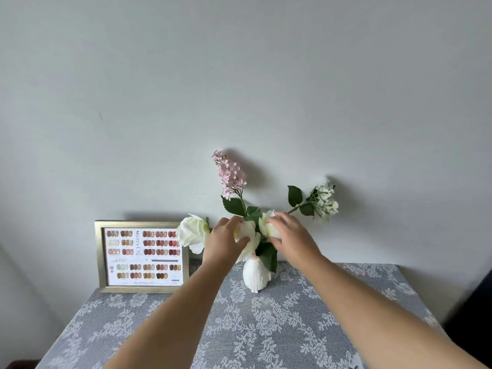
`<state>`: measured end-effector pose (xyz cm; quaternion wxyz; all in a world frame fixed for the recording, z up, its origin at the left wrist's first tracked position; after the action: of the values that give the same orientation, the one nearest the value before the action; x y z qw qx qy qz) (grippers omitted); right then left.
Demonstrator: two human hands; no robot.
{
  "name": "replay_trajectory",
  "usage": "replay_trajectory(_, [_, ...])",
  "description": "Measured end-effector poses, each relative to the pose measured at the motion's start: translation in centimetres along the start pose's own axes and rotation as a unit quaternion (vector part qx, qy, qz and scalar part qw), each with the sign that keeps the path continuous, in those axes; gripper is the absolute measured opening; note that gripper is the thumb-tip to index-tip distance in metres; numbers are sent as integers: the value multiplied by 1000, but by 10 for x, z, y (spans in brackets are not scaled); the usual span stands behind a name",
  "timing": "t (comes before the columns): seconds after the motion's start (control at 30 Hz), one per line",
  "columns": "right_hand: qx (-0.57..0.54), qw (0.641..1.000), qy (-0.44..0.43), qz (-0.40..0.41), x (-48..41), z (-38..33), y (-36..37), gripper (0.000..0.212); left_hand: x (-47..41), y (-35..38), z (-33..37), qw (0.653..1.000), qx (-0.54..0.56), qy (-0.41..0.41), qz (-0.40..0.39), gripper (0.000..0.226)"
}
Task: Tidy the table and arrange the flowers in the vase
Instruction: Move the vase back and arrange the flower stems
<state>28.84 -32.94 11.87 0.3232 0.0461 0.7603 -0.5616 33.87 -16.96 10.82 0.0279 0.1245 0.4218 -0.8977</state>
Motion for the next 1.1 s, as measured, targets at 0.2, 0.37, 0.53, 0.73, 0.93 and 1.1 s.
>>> replay_trajectory(0.2, [25,999,10,-25,5,-7,27,46,5,2,-2,1000,19,5,-9,48])
replay_trajectory(0.37, [-5,1000,15,-10,9,-5,21,53,8,0,-4,999,45,7,-19,55])
replay_trajectory(0.53, [57,998,12,39,17,1,-1,60,17,-8,-3,1000,5,21,-1,64])
replay_trajectory(0.73, [-191,963,155,110,33,25,0,43,32,-13,-9,999,6,-1,42,46])
replay_trajectory(0.93, [-319,922,198,99,33,23,5,39,33,-1,-19,992,119,-42,-6,36])
replay_trajectory(1.1, [-259,954,139,64,27,7,11,45,29,7,-20,989,138,-41,-29,31])
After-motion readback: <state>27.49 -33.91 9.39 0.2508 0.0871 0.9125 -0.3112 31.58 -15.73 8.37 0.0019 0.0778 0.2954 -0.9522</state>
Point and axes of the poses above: each hand's wrist, its own x-axis away from the middle knuckle, its own y-axis out of the palm, z = x × y, the point moved 6 cm from there along -x, towards the middle knuckle, and after that the axes turned 15 degrees about -y, right-handed, at the moved point
